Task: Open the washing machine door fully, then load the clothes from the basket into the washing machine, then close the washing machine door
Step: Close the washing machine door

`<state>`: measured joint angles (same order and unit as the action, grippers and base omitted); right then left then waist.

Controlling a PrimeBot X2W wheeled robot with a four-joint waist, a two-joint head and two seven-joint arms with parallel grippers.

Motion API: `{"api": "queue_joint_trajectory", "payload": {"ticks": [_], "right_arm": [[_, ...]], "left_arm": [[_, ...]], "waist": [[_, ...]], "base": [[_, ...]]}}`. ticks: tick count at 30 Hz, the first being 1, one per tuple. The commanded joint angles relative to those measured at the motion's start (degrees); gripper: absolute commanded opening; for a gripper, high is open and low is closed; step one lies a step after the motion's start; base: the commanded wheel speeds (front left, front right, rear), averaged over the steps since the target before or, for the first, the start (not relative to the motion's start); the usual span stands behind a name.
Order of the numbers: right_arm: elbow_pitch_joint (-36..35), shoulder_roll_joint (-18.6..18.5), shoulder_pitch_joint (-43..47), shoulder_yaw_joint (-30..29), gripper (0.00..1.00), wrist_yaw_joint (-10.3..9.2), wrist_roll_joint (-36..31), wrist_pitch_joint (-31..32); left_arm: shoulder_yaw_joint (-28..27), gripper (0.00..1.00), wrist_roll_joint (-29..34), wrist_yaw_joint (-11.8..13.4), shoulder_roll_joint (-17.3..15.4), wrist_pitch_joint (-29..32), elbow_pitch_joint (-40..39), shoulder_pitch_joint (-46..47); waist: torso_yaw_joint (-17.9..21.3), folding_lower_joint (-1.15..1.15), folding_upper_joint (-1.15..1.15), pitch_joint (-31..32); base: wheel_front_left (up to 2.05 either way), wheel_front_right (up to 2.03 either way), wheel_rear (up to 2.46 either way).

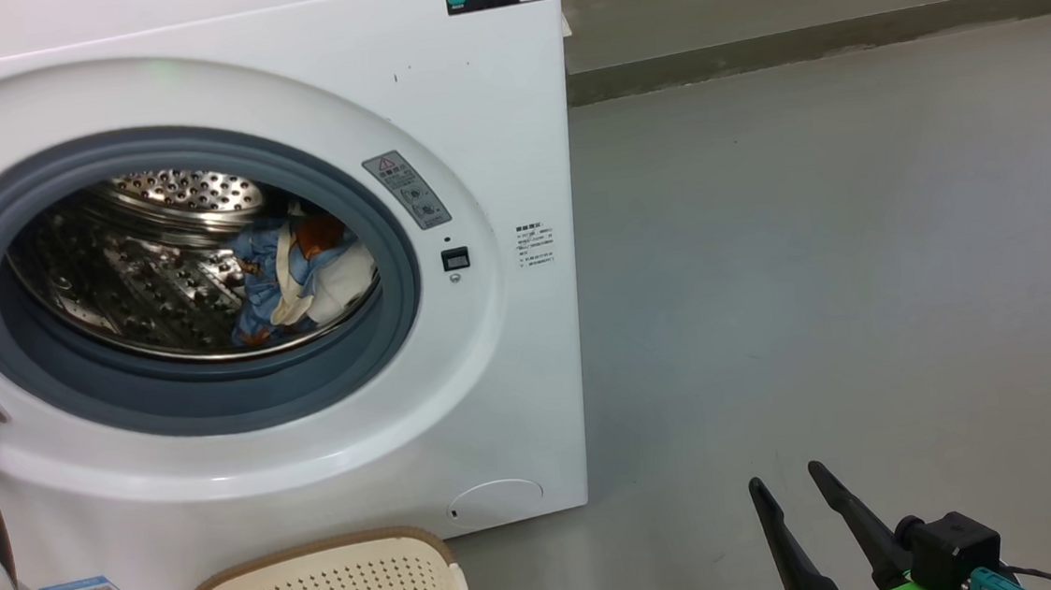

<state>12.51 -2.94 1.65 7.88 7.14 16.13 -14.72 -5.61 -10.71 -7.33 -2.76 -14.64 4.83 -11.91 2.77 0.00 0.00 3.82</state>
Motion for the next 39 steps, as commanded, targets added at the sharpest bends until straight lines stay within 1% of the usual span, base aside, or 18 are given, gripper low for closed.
{"api": "queue_joint_trajectory", "payload": {"ticks": [1,27,33,39], "right_arm": [[-1.57,0.06,-1.21,1.02,1.0,0.35,-0.66,-0.28],[-1.34,0.06,-1.11,1.04,1.0,0.35,-0.31,-0.28],[-1.3,0.06,-1.12,0.98,1.0,0.35,-0.19,-0.28],[-1.27,0.06,-1.13,1.0,1.0,0.35,-0.1,-0.28]], "left_arm": [[-1.55,1.0,0.66,-0.15,-0.26,-0.36,-1.33,0.99],[-1.52,1.0,1.36,-0.15,-0.15,-0.36,-1.88,0.84],[-1.25,1.0,1.53,-0.15,-0.14,-0.36,-1.57,0.85],[-1.22,1.0,1.43,-0.15,-0.13,-0.36,-1.32,1.03]], "waist": [[-0.01,0.0,0.0,0.04],[-0.38,0.0,0.0,0.2],[-0.33,0.0,0.0,0.1],[-0.32,0.0,0.0,-0.02]], "base": [[0.0,0.0,0.0],[-0.01,0.01,0.0],[-0.71,0.71,0.0],[-1.53,1.53,0.0]]}}
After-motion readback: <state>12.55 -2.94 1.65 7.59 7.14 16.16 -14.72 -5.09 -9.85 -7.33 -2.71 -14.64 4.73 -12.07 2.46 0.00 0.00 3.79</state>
